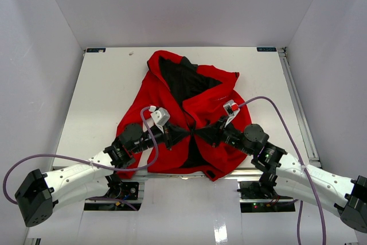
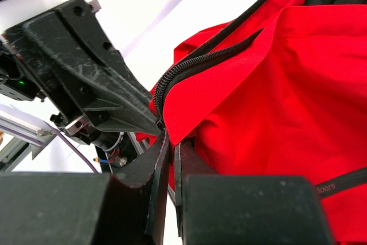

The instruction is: Zip up the jacket

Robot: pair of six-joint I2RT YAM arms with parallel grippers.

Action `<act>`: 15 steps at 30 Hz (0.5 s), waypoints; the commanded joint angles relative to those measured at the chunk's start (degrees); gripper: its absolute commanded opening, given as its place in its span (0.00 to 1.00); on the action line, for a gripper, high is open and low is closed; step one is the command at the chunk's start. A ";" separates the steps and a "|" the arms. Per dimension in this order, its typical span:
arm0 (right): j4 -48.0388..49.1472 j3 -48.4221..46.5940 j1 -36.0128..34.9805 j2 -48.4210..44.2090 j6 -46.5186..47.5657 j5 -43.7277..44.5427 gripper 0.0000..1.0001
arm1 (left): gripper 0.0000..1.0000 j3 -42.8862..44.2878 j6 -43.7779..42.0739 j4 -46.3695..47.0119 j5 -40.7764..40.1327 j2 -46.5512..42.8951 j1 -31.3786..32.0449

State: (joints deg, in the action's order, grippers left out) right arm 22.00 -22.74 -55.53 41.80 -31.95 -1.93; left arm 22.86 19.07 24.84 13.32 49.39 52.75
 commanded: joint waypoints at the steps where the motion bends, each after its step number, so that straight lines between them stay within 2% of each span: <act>1: 0.94 -4.92 0.16 0.85 1.47 1.51 0.08 | 0.00 1.75 -4.27 -4.56 2.41 -1.11 0.33; 8: -1.34 -8.72 0.25 1.70 3.73 3.26 0.08 | 0.00 1.75 -5.44 -4.54 7.15 2.55 0.33; 15: -2.90 -11.25 0.40 1.39 5.10 3.19 0.08 | 0.00 1.87 -5.92 -6.09 7.08 3.27 0.36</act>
State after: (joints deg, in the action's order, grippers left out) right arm 13.30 -28.27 -55.53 44.03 -28.73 -0.82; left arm 24.02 14.03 23.85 16.42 51.93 52.61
